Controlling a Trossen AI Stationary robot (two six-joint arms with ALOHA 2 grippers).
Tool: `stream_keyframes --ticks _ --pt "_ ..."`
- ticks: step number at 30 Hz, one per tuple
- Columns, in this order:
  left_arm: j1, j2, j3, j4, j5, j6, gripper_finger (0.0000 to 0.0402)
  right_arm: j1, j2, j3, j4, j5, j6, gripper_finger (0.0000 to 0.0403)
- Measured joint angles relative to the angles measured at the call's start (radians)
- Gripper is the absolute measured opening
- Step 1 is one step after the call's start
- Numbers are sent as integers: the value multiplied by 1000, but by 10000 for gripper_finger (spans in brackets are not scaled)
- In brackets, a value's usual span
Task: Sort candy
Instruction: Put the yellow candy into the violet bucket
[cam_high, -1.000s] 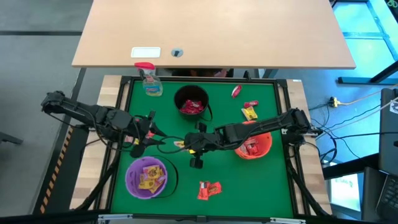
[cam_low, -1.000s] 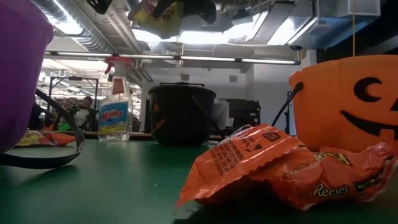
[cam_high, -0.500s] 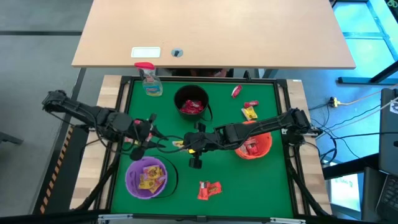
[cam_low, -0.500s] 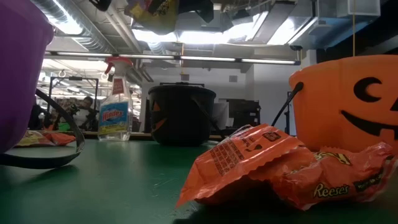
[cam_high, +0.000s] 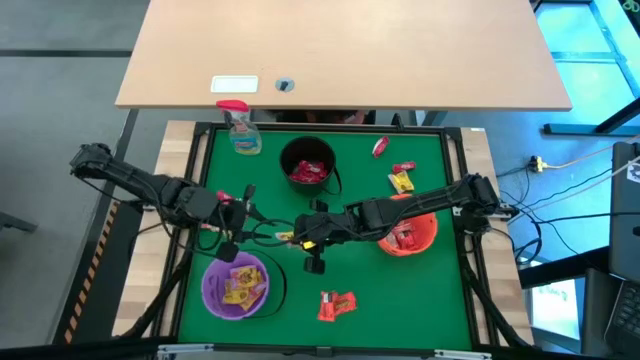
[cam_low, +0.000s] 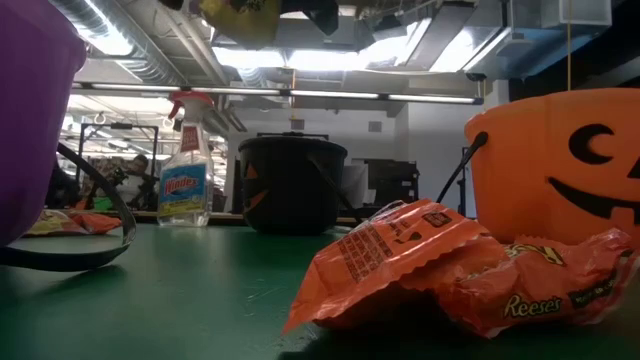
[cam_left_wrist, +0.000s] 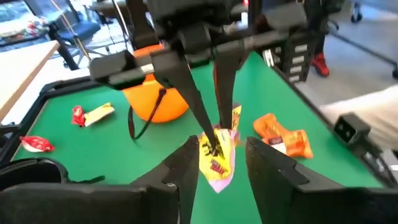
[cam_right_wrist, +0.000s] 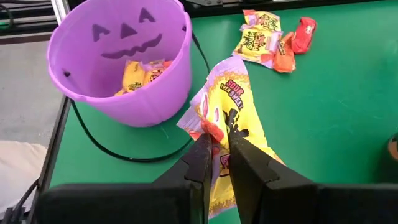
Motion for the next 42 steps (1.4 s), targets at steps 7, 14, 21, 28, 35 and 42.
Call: stream_keyframes --ticks 7,14,21,28,35,42 --pt "0 73 0 -17 -6 13 122 0 0 0 51 -49 -19 49" --pt "0 110 0 -16 70 13 122 0 0 0 48 -52 -20 49" --pt "0 73 0 -12 89 14 122 0 0 0 36 -51 -20 49" --pt "-8 64 0 -14 111 10 122 0 0 0 37 -50 -20 49" --pt "-33 65 0 -24 98 10 122 0 4 -1 -54 -49 -17 49" --pt "-39 52 0 -41 57 10 122 0 81 -58 -9 -103 -14 65"
